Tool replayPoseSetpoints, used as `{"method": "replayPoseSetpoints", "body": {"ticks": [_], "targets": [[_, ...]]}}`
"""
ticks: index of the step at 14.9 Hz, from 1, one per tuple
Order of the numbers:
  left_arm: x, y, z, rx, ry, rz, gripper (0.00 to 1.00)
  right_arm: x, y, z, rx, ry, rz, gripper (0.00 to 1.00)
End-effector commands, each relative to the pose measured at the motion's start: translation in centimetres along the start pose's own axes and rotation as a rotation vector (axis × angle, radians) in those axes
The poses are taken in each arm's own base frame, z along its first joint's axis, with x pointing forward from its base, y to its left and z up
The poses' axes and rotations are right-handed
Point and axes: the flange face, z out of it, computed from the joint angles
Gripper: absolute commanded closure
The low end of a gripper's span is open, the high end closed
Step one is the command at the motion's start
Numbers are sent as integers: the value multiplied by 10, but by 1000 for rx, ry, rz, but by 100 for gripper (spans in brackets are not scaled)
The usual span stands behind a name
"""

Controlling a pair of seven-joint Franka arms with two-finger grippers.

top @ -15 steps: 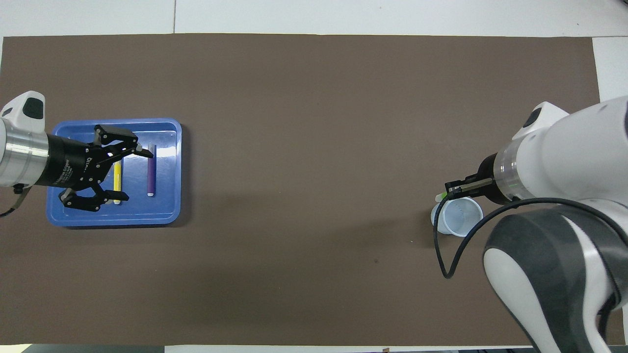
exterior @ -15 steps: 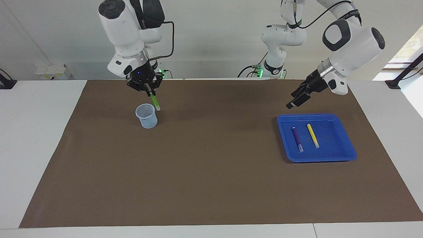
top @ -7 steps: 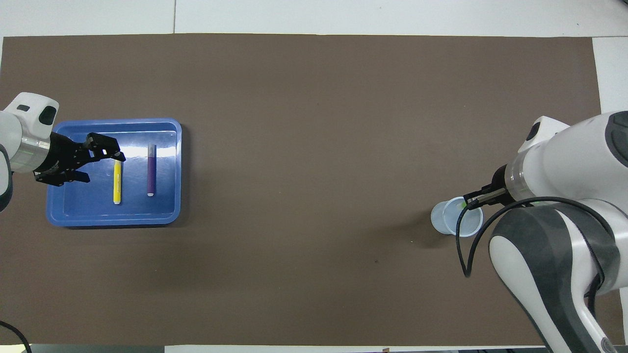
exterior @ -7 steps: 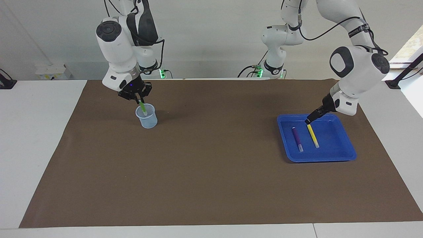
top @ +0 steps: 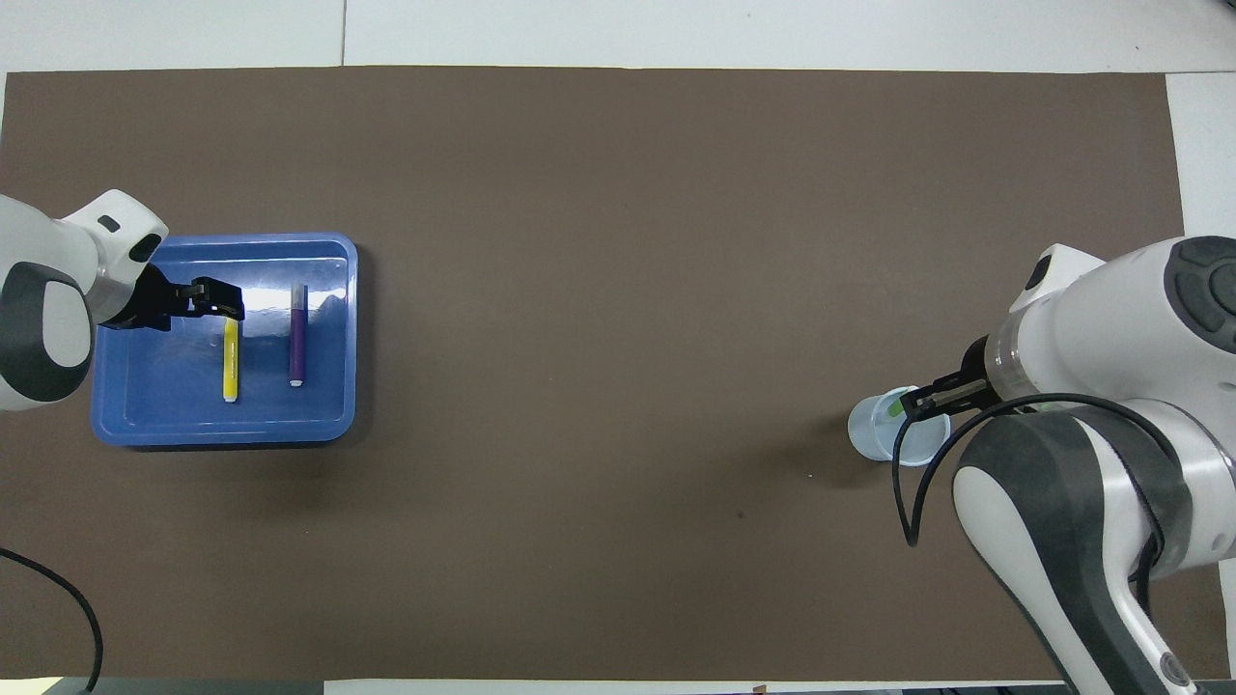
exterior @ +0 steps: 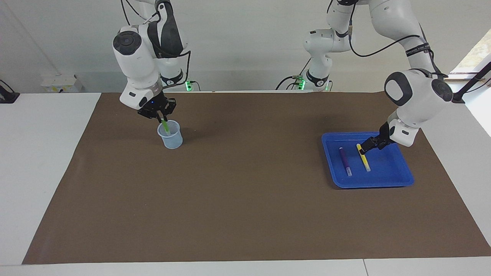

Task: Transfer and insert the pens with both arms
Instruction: 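Insert the green pen into the cup with the right gripper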

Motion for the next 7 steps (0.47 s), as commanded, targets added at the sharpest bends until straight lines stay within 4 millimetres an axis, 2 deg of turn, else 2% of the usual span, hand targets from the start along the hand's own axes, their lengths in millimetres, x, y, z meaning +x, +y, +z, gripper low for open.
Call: {"method": "replayPoseSetpoints", "body": {"ticks": [1, 3, 5, 7], "targets": [[5, 4, 26, 30, -7, 88, 0, -9, 10, -15, -5, 18, 9, 0], [5, 6, 36, 30, -27, 99, 0, -8, 9, -35, -7, 44, 8, 0], [4, 6, 36, 29, -32, 105, 0, -15, -4, -67, -10, 105, -4, 0], [4, 6, 36, 28, -35, 106, 4, -12, -23, -105, 103, 125, -8, 0]]}}
